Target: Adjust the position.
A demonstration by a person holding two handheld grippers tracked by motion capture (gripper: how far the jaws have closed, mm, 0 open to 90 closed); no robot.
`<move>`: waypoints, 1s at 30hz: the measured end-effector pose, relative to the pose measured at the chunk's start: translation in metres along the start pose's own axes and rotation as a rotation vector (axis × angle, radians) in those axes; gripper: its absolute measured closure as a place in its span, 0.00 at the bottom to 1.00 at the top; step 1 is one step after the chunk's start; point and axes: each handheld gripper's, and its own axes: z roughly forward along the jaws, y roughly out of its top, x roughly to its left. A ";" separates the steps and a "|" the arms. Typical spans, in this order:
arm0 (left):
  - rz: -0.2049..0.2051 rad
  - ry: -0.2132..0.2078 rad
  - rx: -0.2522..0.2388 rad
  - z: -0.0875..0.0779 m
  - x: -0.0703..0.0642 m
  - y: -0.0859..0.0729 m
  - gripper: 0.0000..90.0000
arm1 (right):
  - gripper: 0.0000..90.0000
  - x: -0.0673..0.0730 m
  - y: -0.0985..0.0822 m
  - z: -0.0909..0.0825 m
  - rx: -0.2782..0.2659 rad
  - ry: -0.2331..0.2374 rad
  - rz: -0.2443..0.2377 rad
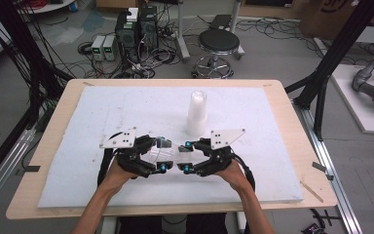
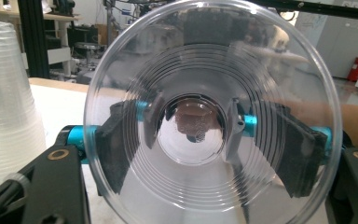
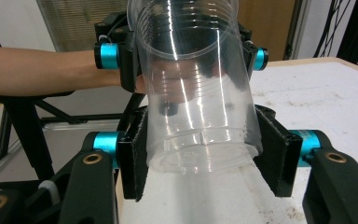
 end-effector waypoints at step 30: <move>0.054 0.159 0.375 -0.005 0.015 0.038 0.36 | 0.20 0.013 -0.036 -0.041 0.092 -0.463 0.117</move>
